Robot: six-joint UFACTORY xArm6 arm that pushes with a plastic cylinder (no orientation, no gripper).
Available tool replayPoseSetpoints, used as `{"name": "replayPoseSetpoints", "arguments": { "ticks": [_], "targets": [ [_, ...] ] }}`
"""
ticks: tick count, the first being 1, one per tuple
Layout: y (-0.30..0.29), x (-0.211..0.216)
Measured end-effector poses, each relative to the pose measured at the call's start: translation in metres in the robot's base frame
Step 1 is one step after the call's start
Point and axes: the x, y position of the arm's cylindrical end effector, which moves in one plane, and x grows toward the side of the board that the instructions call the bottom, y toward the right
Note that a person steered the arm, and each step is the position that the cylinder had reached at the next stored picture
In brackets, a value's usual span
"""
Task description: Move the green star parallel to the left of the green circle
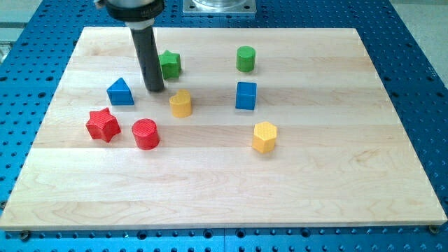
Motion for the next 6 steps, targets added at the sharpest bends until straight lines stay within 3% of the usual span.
{"name": "replayPoseSetpoints", "arguments": {
  "ticks": [2, 6],
  "targets": [
    [-0.027, -0.009],
    [0.017, -0.041]
  ]
}}
